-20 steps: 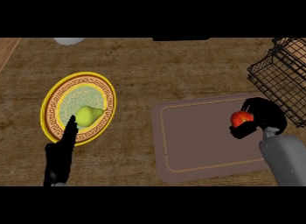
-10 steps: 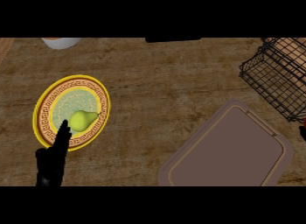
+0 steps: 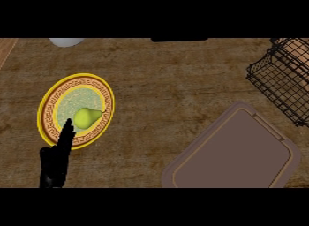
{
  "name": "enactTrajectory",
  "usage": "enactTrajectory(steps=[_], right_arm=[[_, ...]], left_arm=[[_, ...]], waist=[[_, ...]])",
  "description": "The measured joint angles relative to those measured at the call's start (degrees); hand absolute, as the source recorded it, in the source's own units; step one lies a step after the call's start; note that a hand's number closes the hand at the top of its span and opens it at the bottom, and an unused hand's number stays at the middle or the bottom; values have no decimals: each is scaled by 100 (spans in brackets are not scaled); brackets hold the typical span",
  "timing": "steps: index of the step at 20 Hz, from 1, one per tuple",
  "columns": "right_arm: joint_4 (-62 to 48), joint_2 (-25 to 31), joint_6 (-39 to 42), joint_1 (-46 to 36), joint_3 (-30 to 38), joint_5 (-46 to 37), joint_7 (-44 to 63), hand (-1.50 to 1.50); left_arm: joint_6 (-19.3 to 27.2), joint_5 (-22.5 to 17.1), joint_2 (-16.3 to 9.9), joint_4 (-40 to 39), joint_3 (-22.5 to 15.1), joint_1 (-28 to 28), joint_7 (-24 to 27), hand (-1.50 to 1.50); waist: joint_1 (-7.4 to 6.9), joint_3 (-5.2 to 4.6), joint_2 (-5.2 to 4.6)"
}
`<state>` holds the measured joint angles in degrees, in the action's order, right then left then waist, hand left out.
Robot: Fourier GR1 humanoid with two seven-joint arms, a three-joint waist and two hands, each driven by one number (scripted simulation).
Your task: Pick the tomato from the tray and place it in the tiered basket
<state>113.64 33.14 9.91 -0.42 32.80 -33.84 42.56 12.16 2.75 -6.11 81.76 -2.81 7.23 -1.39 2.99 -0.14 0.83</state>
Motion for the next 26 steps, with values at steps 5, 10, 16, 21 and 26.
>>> enactTrajectory(steps=[5,10,16,21,26], right_arm=[[958,356,741,-72,565,389,789,150],[503,852,909,-724,625,430,1007,150],[-749,1279,688,-1676,223,154,1021,150],[-1981,1454,310,-2240,-88,-50,564,150],[-3083,1539,67,-2657,-386,-117,-68,150]], left_arm=[[-83,52,8,-65,-49,-137,-21,0],[-143,88,66,-239,-55,-264,153,0],[-175,133,83,-89,-99,-306,-56,0],[-175,191,111,-81,-122,-198,49,0],[-135,233,169,-166,-102,-353,-44,0]], waist=[[-170,8,-42],[-280,16,-64],[-360,15,-87],[-382,18,-91],[-376,21,-92]])
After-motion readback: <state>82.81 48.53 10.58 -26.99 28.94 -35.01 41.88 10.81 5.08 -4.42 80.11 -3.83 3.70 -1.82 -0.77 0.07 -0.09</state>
